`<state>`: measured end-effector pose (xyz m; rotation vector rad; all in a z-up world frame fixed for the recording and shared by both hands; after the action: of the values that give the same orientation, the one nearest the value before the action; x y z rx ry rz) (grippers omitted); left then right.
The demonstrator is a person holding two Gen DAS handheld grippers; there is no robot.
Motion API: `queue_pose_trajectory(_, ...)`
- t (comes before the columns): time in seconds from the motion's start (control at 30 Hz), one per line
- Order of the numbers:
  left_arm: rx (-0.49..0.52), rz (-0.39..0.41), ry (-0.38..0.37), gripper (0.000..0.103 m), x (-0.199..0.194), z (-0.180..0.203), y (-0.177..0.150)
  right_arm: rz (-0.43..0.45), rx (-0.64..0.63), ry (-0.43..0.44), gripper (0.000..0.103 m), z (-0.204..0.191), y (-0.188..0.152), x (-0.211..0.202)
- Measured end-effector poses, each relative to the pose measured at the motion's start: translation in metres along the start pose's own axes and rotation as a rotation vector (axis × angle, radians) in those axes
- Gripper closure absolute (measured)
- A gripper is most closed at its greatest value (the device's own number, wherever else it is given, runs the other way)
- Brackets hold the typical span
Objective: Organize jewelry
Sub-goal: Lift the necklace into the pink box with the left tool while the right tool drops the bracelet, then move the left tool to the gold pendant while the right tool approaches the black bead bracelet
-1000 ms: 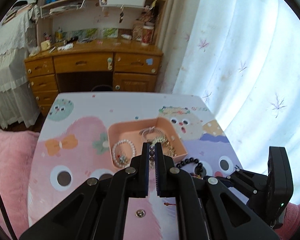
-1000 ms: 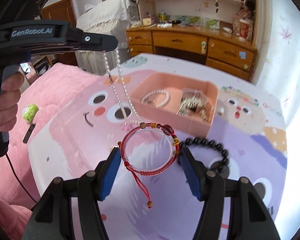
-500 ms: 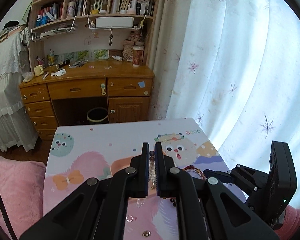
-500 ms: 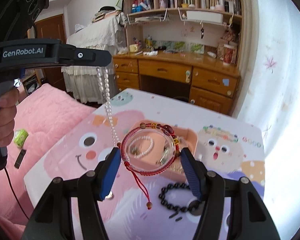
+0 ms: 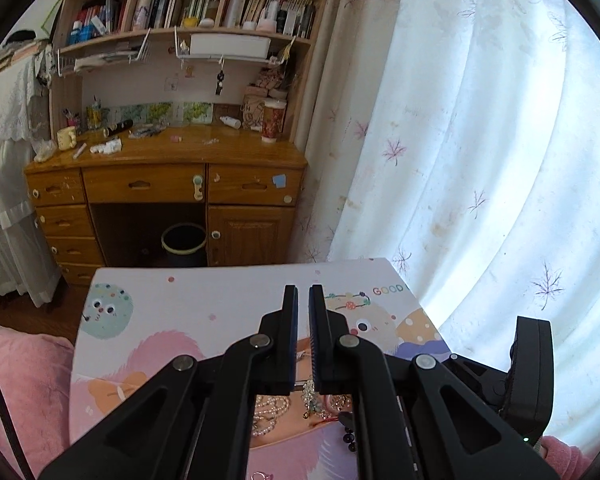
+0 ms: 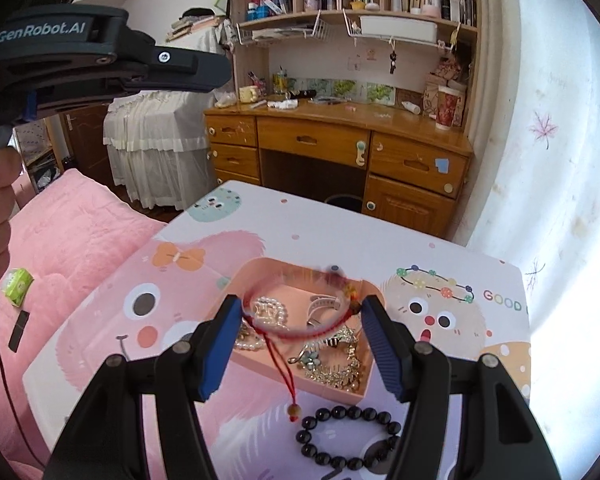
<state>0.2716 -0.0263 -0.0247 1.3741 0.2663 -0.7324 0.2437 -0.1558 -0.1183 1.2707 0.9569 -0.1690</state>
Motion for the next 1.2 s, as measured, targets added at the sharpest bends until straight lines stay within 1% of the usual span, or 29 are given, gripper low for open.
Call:
queue_pose_trajectory(0.07,-0.013,-0.036,0.001,0.095,0.012,-0.005,-0.007,-0.015,0.003,0.012,0.041,0.0,-0.002,0.011)
queue_pose_trajectory(0.1,-0.019,-0.065,0.005,0.086,0.018,-0.008,-0.012,-0.034,0.0,0.016,0.041,0.0,-0.004,0.017)
queue_pose_trajectory(0.13,-0.025,-0.087,0.009,0.074,0.023,-0.011,-0.015,-0.061,-0.009,0.017,0.041,0.0,-0.006,0.024)
queue_pose_trajectory(0.23,-0.052,-0.14,0.01,0.059,0.034,-0.02,-0.028,-0.105,-0.041,-0.005,0.041,-0.002,-0.012,0.035)
queue_pose_trajectory(0.27,-0.062,-0.157,0.015,0.056,0.037,-0.024,-0.032,-0.114,-0.049,-0.004,0.041,-0.003,-0.014,0.037)
queue_pose_trajectory(0.33,-0.075,-0.181,0.037,0.043,0.04,-0.031,-0.04,-0.126,-0.046,0.004,0.04,-0.003,-0.018,0.037)
queue_pose_trajectory(0.4,-0.082,-0.201,0.056,0.04,0.041,-0.037,-0.047,-0.142,-0.028,0.014,0.04,0.0,-0.022,0.037)
queue_pose_trajectory(0.47,-0.093,-0.227,0.087,0.032,0.04,-0.044,-0.055,-0.159,-0.011,0.02,0.04,0.003,-0.025,0.036)
queue_pose_trajectory(0.5,-0.1,-0.24,0.106,0.025,0.039,-0.047,-0.06,-0.169,0.0,0.017,0.039,0.005,-0.029,0.035)
queue_pose_trajectory(0.53,-0.109,-0.254,0.124,0.022,0.038,-0.05,-0.066,-0.177,0.008,0.015,0.036,0.007,-0.031,0.034)
queue_pose_trajectory(0.6,-0.129,-0.286,0.144,0.021,0.036,-0.054,-0.079,-0.2,0.041,0.022,0.033,0.012,-0.038,0.03)
queue_pose_trajectory(0.7,-0.157,-0.342,0.184,0.016,0.033,-0.056,-0.102,-0.231,0.097,0.064,0.029,0.018,-0.05,0.022)
queue_pose_trajectory(0.73,-0.162,-0.353,0.197,0.015,0.031,-0.056,-0.108,-0.242,0.108,0.068,0.026,0.019,-0.054,0.021)
queue_pose_trajectory(0.9,-0.208,-0.424,0.244,0.015,0.026,-0.046,-0.15,-0.331,0.134,0.041,0.024,0.027,-0.078,0.018)
queue_pose_trajectory(0.97,-0.235,-0.449,0.25,0.015,0.025,-0.041,-0.167,-0.368,0.168,0.038,0.024,0.033,-0.089,0.019)
queue_pose_trajectory(1.07,-0.259,-0.497,0.266,0.015,0.024,-0.029,-0.195,-0.415,0.251,0.052,0.024,0.045,-0.103,0.021)
queue_pose_trajectory(1.13,-0.254,-0.512,0.275,0.015,0.022,-0.02,-0.205,-0.447,0.332,0.073,0.024,0.056,-0.111,0.023)
queue_pose_trajectory(1.2,-0.254,-0.513,0.282,0.015,0.022,-0.012,-0.215,-0.461,0.398,0.087,0.024,0.064,-0.116,0.023)
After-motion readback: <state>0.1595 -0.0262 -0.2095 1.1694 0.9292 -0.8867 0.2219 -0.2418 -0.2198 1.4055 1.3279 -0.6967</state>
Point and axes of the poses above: each gripper's, at about its wrist camera, not at the fingertips, and x roughly the way its jaws point, z to its right, y to its top, the point moved 5 cm from there along x, roughly the way its jaws point, and after that the axes turned 1 degree about x, right-handed, at the moved point
